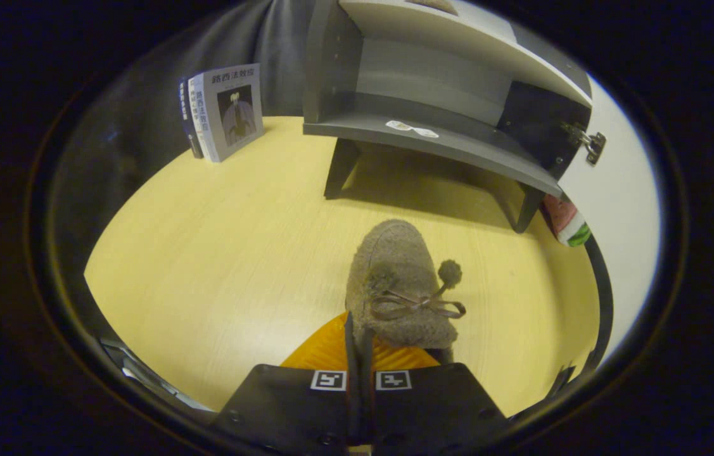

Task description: Open the shoe cabinet door, grab the shoes and put them into the shoe cabinet, then close the shoe cabinet door.

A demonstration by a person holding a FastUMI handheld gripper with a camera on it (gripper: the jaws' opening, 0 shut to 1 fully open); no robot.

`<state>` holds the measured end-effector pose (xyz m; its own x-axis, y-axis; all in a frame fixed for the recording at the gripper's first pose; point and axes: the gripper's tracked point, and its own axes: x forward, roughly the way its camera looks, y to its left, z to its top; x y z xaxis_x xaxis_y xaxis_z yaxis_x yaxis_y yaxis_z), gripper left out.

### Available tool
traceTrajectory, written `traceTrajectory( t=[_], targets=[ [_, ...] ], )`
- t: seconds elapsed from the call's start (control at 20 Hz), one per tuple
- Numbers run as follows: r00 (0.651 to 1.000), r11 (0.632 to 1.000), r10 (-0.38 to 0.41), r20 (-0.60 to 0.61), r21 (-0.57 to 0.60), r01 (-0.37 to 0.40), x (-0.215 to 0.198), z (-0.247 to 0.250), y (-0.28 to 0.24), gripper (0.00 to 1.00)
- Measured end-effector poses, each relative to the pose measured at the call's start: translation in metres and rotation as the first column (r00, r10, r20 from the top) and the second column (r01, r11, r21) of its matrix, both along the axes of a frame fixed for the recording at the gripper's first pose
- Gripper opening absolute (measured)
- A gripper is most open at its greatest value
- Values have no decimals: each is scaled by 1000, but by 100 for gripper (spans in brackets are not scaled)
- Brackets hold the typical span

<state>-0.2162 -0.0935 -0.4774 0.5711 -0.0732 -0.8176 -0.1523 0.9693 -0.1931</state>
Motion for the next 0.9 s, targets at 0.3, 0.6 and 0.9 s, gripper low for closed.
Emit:
traceTrajectory(
  t=[0.3, 0.6, 0.9],
  targets=[
    [998, 1000, 7, 66, -21, -6, -2, 47, -17, 3],
    [982, 999, 7, 190, -35, -1, 22, 123, -24, 3],
    [934, 999, -2, 358, -38, 16, 78, 223, -28, 3]
  ],
)
